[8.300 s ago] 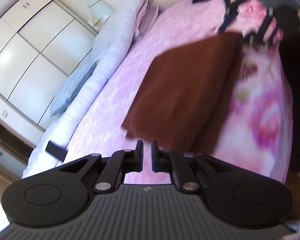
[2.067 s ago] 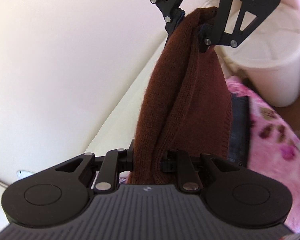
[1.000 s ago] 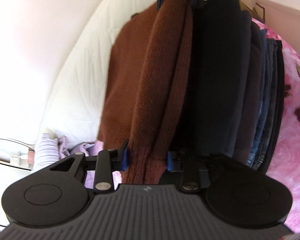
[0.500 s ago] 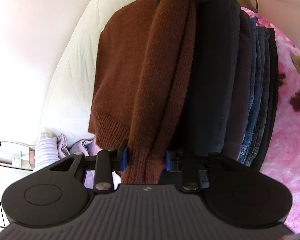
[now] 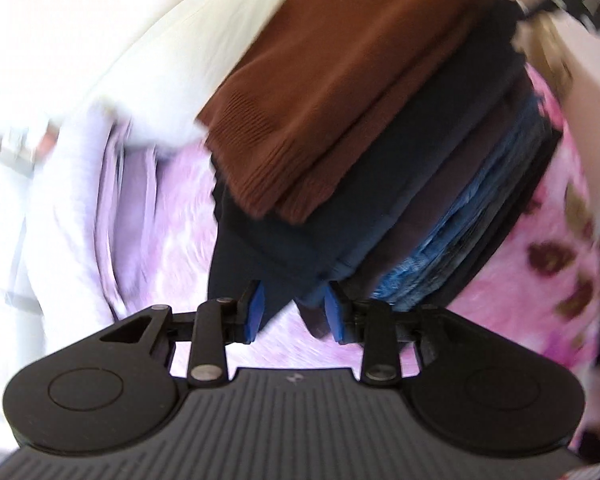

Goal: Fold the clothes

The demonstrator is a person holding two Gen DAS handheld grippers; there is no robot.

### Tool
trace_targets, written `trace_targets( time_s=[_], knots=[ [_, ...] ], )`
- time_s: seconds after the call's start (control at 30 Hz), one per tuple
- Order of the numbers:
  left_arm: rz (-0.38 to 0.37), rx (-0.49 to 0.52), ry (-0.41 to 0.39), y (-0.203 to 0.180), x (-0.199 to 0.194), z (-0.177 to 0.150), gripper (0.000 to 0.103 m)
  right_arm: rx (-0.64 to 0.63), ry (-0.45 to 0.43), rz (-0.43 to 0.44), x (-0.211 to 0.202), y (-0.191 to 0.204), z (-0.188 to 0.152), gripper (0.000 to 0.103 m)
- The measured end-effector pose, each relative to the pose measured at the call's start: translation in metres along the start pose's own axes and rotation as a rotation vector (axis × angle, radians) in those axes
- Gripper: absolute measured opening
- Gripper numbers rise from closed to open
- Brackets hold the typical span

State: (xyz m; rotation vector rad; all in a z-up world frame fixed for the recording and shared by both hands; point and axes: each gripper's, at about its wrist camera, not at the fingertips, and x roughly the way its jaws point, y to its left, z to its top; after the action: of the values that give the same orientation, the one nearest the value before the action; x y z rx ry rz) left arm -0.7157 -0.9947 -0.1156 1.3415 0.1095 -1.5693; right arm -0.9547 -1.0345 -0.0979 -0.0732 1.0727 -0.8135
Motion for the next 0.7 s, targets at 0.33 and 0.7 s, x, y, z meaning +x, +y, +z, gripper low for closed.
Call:
trace_targets(
  time_s=[0.33,0.7],
  knots=[
    [-0.180,-0.487,-0.070,-0.007,-0.049,-0.012,0.046,0.747,-0.001,0.079,-0.089,-0.010,-0.023,0.076],
    [-0.217,-0.415,-0.091,-0.023,-0.158,-0.123,0.046,0.980,-0.019,0.041,-0.209,0.106,-0.024,0.077]
  ],
)
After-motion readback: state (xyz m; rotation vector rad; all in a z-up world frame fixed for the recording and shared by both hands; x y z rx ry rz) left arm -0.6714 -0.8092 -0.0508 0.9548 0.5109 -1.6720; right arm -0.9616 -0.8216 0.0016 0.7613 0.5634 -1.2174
